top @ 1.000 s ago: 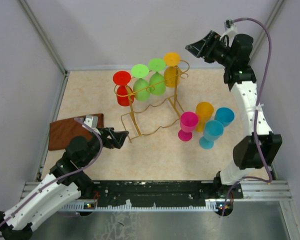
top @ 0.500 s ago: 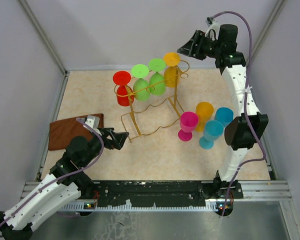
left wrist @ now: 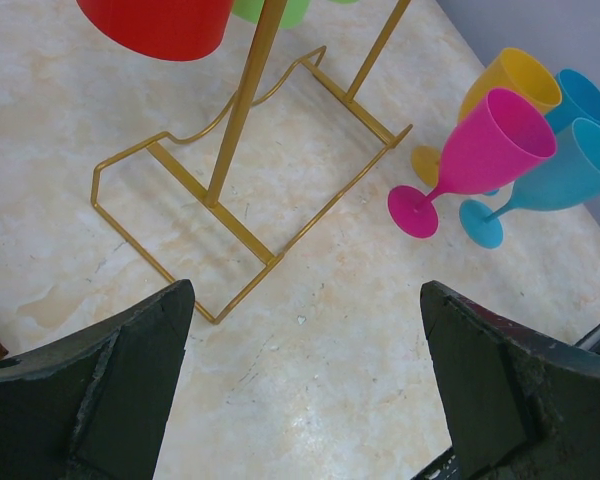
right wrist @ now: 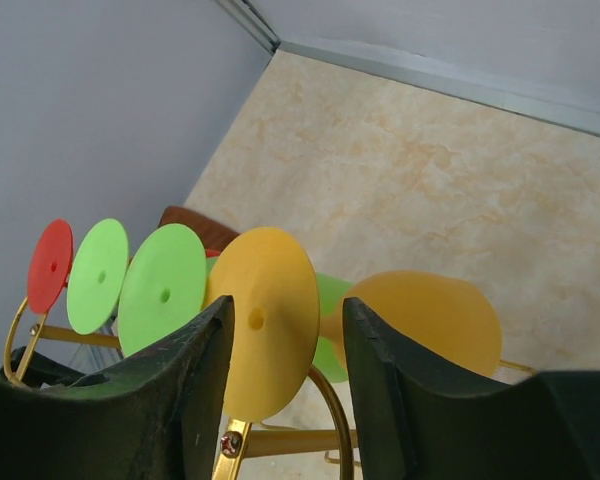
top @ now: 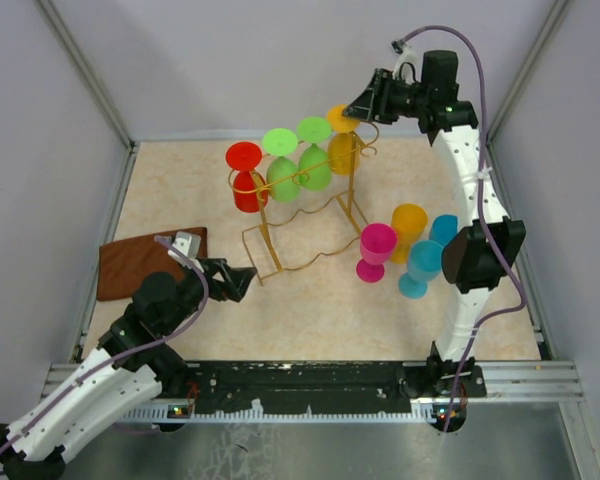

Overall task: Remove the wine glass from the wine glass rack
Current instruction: Pick up the wine glass from the wine rack.

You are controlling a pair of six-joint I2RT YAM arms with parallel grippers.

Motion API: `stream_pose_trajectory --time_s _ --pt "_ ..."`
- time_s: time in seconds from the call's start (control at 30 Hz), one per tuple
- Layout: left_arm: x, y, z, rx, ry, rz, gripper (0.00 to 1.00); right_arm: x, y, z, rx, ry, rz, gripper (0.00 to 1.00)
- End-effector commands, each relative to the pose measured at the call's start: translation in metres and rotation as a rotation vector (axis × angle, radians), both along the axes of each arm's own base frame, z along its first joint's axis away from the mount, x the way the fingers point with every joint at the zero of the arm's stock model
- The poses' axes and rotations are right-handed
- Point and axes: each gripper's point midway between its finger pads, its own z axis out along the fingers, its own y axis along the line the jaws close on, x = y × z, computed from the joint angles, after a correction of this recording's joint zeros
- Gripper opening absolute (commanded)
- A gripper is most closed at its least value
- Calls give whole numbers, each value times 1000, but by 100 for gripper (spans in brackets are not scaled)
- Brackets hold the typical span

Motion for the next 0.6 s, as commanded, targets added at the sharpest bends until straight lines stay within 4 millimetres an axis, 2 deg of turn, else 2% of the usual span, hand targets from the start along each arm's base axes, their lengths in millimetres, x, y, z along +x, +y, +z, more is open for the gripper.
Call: stream_pose_trajectory --time_s 0.0,0.57 --pt "-1 4 16 -13 -31 8 100 -8 2 28 5 -88 50 45" --pt "-4 5 25 -31 -29 6 100 -1 0 35 27 -88 -1 15"
